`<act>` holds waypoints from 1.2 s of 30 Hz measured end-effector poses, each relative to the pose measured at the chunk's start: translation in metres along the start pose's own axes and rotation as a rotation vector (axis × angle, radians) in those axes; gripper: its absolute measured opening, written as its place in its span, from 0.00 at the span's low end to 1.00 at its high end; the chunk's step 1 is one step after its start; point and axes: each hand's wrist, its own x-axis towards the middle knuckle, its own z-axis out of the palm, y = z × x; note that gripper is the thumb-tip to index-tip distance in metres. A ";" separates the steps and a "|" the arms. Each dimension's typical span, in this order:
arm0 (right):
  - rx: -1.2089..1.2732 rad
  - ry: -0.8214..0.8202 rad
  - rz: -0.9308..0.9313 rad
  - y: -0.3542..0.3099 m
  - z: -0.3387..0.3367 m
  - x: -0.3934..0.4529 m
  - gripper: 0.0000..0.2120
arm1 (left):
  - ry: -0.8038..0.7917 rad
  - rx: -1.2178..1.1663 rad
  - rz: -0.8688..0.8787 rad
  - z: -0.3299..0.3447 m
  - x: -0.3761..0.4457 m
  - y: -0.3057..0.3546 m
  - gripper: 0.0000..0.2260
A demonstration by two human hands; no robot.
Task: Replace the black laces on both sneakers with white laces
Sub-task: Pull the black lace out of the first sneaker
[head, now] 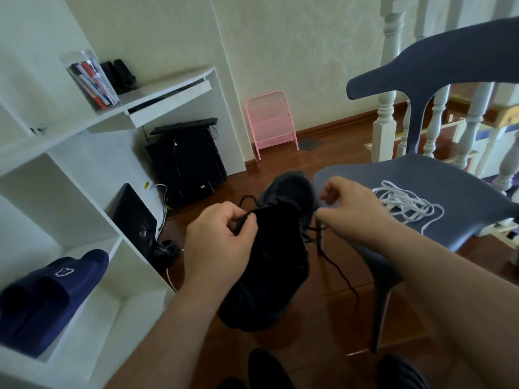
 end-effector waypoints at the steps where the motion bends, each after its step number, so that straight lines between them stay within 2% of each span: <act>1: 0.021 0.052 -0.093 -0.006 0.000 -0.002 0.07 | 0.000 0.007 0.013 0.003 -0.001 0.001 0.10; 3: 0.029 0.135 -0.286 -0.018 0.002 -0.008 0.08 | -0.001 -0.003 0.021 0.006 -0.002 0.004 0.10; 5: -0.040 0.131 -0.430 -0.027 0.010 -0.013 0.06 | -0.007 -0.018 0.039 0.008 -0.004 0.009 0.10; 7: -0.166 0.118 -0.476 -0.031 0.023 -0.015 0.09 | -0.014 -0.017 0.063 0.012 -0.006 0.012 0.10; 9: -0.261 0.170 -0.464 -0.030 0.030 -0.011 0.10 | -0.019 -0.005 0.072 0.015 -0.008 0.013 0.10; 12: -0.243 0.240 -0.505 -0.031 0.034 -0.010 0.07 | -0.022 0.009 0.053 0.016 -0.008 0.012 0.10; 14: -0.141 0.234 -0.425 -0.032 0.031 -0.009 0.11 | 0.006 -0.006 0.013 0.012 -0.004 0.009 0.10; 17: -0.087 0.222 -0.088 -0.006 0.014 0.009 0.12 | 0.053 -0.040 -0.061 0.003 0.004 0.000 0.09; 20: -0.300 -0.031 0.128 0.022 -0.002 0.017 0.08 | 0.057 -0.031 -0.072 -0.002 0.004 -0.007 0.09; 22: -0.305 -0.142 0.144 0.023 -0.003 0.015 0.06 | 0.032 -0.003 -0.062 -0.001 0.002 -0.008 0.10; 26: -0.119 0.036 -0.135 -0.007 0.006 0.005 0.12 | 0.032 0.006 -0.063 0.003 0.004 -0.007 0.11; 29: -0.125 0.065 -0.378 -0.029 0.024 -0.009 0.13 | 0.023 -0.015 -0.042 0.006 0.001 0.000 0.10; 31: -0.167 0.085 -0.439 -0.036 0.038 -0.011 0.15 | 0.002 -0.002 -0.011 0.008 -0.001 0.003 0.10; 34: -0.178 0.197 -0.462 -0.037 0.047 -0.008 0.08 | -0.029 0.013 0.011 0.013 -0.004 0.005 0.11; 36: -0.175 0.214 -0.455 -0.036 0.047 -0.005 0.06 | -0.035 0.013 0.010 0.015 -0.004 0.005 0.12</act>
